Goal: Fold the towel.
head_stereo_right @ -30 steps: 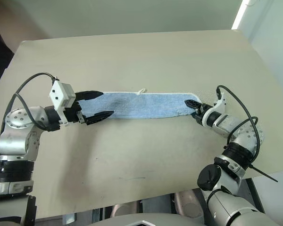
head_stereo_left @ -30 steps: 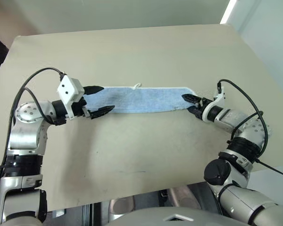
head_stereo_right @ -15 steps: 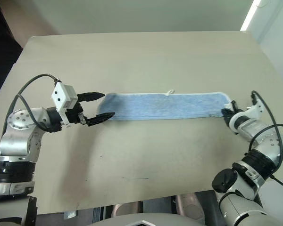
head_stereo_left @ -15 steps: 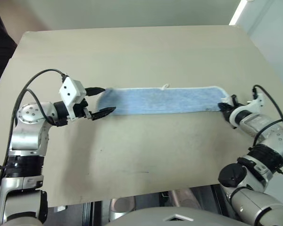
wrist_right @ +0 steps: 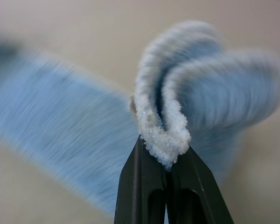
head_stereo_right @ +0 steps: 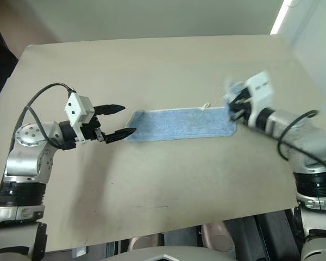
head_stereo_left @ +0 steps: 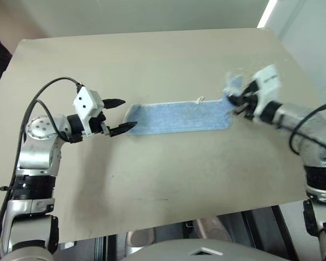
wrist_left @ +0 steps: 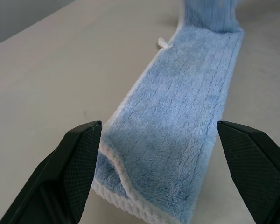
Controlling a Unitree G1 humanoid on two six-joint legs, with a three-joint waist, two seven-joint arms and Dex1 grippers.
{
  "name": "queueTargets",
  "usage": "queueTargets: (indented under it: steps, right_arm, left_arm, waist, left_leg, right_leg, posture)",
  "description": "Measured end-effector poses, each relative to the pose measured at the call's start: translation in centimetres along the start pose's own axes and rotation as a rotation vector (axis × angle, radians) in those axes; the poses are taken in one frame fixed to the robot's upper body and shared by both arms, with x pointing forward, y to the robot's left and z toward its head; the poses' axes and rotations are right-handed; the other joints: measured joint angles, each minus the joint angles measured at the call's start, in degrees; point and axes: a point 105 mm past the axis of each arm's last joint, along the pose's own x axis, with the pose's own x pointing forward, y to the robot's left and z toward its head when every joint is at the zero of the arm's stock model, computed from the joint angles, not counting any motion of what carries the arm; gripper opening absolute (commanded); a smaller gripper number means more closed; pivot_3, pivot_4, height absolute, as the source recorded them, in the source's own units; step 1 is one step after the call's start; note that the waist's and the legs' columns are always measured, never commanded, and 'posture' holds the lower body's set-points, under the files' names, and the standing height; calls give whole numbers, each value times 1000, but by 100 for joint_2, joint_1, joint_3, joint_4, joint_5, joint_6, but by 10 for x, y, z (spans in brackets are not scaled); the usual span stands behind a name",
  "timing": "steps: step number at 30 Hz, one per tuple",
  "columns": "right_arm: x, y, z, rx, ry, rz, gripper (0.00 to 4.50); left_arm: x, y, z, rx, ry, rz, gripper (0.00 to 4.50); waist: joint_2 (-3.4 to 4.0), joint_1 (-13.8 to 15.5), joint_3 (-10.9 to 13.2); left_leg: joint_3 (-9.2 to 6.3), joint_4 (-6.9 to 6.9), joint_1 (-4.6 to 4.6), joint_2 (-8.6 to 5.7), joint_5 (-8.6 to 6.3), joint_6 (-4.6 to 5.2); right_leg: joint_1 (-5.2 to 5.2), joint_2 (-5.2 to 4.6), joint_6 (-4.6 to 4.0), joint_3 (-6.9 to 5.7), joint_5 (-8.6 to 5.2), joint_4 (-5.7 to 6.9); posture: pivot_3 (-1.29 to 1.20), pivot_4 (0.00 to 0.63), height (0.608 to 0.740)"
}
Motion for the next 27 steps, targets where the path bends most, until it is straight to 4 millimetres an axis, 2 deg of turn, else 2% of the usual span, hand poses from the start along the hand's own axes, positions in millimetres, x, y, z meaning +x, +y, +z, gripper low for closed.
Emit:
queueTargets:
  steps: [4,9,12,19,22,25,27]
  right_arm:
    - [21,23,-12,-99,54,97,47]
    - [33,20,-17,-116,69,74,47]
    - [37,19,-16,-112,64,73,694]
    - [34,20,-2,-63,-7,99,3072]
    - [18,24,14,-43,-105,133,3072]
    - [2,16,21,-18,-155,117,3072]
    - [-7,10,21,10,-176,105,2717]
  left_arm:
    - [2,-1,0,-4,-7,2,4230]
    - [0,-3,-5,-15,0,13,4230]
    - [0,-6,-6,-17,4,11,4230]
    - [0,-8,-6,-19,2,13,4230]
    - [-3,-7,-7,-39,-3,28,4230]
    - [-10,-11,-8,-81,-17,42,4230]
    - [-16,-12,-9,-120,-26,64,4230]
  waist:
    - [0,17,0]
    - [-1,22,0]
    - [-1,21,0]
    - [0,28,0]
    - [0,35,0]
    - [-1,36,0]
    - [-1,34,0]
  left_leg:
    - [-24,11,-1,11,-1,0]
    - [-61,6,3,41,-1,0]
    - [-57,1,3,49,-1,0]
    - [-52,-10,3,53,-1,0]
    - [-30,-6,2,51,0,-1]
    - [-20,-4,3,50,0,-2]
    - [-16,-4,6,50,1,-2]
  right_leg:
    - [1,-9,-39,4,31,-2]
    - [-2,5,-68,3,47,-6]
    - [-4,14,-79,-5,46,-5]
    - [-8,16,-87,-10,40,-6]
    - [-4,20,-89,-13,33,-6]
    - [-2,21,-88,-12,31,-7]
    - [0,22,-88,-12,30,-7]
  posture:
    - [0,150,740]
    - [0,150,740]
    - [0,150,740]
    - [0,150,740]
    - [0,150,740]
    - [0,150,740]
    - [0,150,740]
